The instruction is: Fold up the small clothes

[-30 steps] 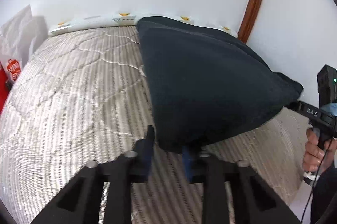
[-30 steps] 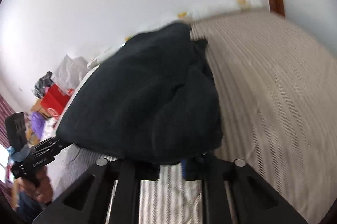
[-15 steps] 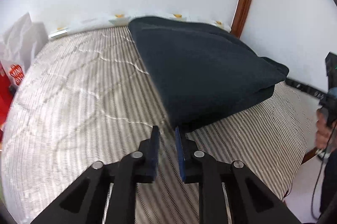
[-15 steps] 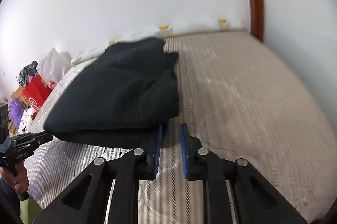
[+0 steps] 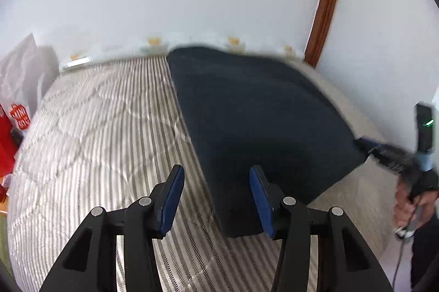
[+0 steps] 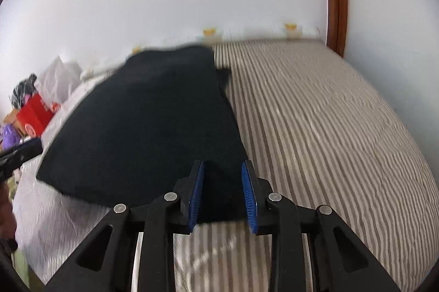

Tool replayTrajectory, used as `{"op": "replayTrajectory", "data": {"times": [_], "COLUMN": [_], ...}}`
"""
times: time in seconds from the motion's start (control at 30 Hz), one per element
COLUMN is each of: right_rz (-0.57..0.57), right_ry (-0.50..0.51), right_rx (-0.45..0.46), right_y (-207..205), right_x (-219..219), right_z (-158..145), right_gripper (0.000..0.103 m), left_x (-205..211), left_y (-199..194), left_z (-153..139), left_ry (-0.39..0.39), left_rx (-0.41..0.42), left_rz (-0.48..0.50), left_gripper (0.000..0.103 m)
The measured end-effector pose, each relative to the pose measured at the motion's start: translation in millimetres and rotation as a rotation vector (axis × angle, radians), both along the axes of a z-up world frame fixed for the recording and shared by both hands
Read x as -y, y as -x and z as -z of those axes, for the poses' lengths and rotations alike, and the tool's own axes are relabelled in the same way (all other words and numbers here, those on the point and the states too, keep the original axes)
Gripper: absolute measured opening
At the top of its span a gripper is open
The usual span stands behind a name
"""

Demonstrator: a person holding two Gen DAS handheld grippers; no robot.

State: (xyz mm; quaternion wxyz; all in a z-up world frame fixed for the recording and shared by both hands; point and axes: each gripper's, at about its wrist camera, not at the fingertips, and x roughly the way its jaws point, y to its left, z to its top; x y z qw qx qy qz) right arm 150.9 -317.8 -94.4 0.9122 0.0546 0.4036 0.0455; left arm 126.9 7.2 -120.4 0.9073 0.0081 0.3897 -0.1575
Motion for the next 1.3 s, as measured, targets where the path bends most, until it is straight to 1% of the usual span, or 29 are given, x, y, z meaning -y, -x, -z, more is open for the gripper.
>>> {"op": "replayTrajectory", "data": {"times": [0.07,0.1,0.17,0.2,0.27,0.33,0.4,0.43,0.47,0.5,0.53,0.6,0.63,0.67,0.7,0.73,0.77,0.8,0.83,0.87,0.9,0.93,1.0,1.07,1.13,1.17,1.23,1.27,1.3], "right_rz": [-0.021,-0.03,-0.042,-0.053,-0.067,-0.06,-0.029,-0.011,-0.004,-0.009,-0.019,-0.021,-0.005,0.011,0.026,0.036,0.046,0.053,0.052,0.047,0.039,0.027,-0.004,-0.026,-0.033,-0.03,-0.015,-0.011,-0.014], "right_ry": [0.008,0.017,0.026,0.02,-0.005,-0.039,-0.069,-0.099,-0.124,-0.139,-0.141,-0.15,-0.17,-0.178,-0.162,-0.095,-0.048,-0.016,-0.023,-0.038,-0.048,-0.054,-0.052,-0.061,-0.078,-0.099,-0.186,-0.222,-0.247], "right_rx": [-0.005,-0.001,0.039,0.053,0.056,0.031,-0.027,-0.072,-0.112,-0.132,-0.134,-0.053,-0.034,-0.042,-0.06,-0.067,-0.065,-0.051,-0.036,-0.037,-0.046,-0.057,-0.08,-0.108,-0.153,-0.181,-0.229,-0.241,-0.241], "right_y": [3.8,3.0,-2.4,-9.9,-29.3,-59.7,-90.0,-105.8,-116.9,-121.4,-123.2,-117.1,-113.9,-113.3,-113.7,-114.7,-116.5,-119.2,-122.1,-131.2,-138.0,-147.1,-169.2,-190.7,-213.6,-225.5,-247.0,-255.7,-259.1], "right_x": [1.6,1.3,-0.9,-3.3,-9.2,-13.9,-15.1,-14.4,-14.8,-15.5,-15.6,-7.0,0.9,4.3,5.4,2.6,1.3,1.4,2.6,2.8,2.0,0.5,-8.2,-13.0,-21.1,-23.7,-25.5,-26.0,-27.6], "right_z": [-12.8,-19.3,-35.7,-43.5,-49.7,-44.8,-31.3,-21.0,-12.4,-7.7,-7.0,-16.9,-21.5,-21.9,-22.8,-26.2,-30.1,-36.7,-42.0,-46.4,-47.6,-47.7,-45.5,-38.6,-26.0,-18.3,-2.3,3.5,6.2], "right_gripper": [0.028,0.028,0.03,0.033,0.035,0.035,0.035,0.035,0.029,0.006,0.005,0.005,0.005,0.005,0.004,0.004,0.008,0.009,0.009,0.013,0.02,0.025,0.039,0.042,0.042,0.042,0.042,0.035,0.016], "left_x": [-1.0,-2.4,-6.1,-7.7,-11.3,-14.5,-17.1,-17.9,-18.1,-18.2,-18.8,-21.1,-23.3,-24.9,-26.5,-27.9,-28.7,-29.5,-30.2,-30.4,-30.5,-30.5,-31.1,-31.7,-30.9,-30.2,-29.2,-28.8,-28.8], "left_y": [-1.3,-1.4,-3.9,-6.9,-16.6,-26.0,-36.5,-41.5,-47.3,-50.8,-54.6,-57.2,-58.9,-61.4,-64.7,-68.4,-71.6,-75.1,-80.8,-84.4,-87.8,-91.7,-100.5,-106.0,-111.1,-113.7,-117.0,-118.1,-119.0], "left_z": [8.5,6.9,0.8,-2.3,-7.5,-10.1,-11.8,-10.9,-8.4,-5.6,-1.7,0.7,1.3,1.4,1.3,1.2,1.4,1.6,2.3,2.8,3.1,3.3,2.8,3.0,4.5,5.9,8.2,8.7,9.4], "left_ry": [-0.008,-0.006,0.006,0.008,0.013,0.01,0.015,0.019,0.017,0.01,0.0,0.008,0.016,0.019,0.02,0.022,0.028,0.036,0.049,0.051,0.049,0.047,0.048,0.052,0.055,0.057,0.062,0.062,0.061], "left_rx": [-0.026,-0.02,-0.01,-0.005,-0.004,-0.006,-0.006,-0.013,-0.025,-0.034,-0.043,-0.043,-0.043,-0.043,-0.04,-0.04,-0.043,-0.047,-0.054,-0.057,-0.059,-0.059,-0.063,-0.067,-0.073,-0.077,-0.079,-0.078,-0.076], "left_rz": [0.011,0.02,0.015,0.003,-0.013,-0.024,-0.031,-0.029,-0.025,-0.025,-0.026,-0.02,-0.017,-0.017,-0.022,-0.027,-0.03,-0.031,-0.029,-0.032,-0.036,-0.04,-0.049,-0.051,-0.051,-0.051,-0.047,-0.047,-0.047], "left_gripper": [0.047,0.047,0.047,0.047,0.047,0.047,0.047,0.047,0.047,0.047,0.047,0.047,0.047,0.047,0.047,0.047,0.047,0.047,0.047,0.047,0.047,0.048,0.05,0.052,0.052,0.052,0.052,0.052,0.052]}}
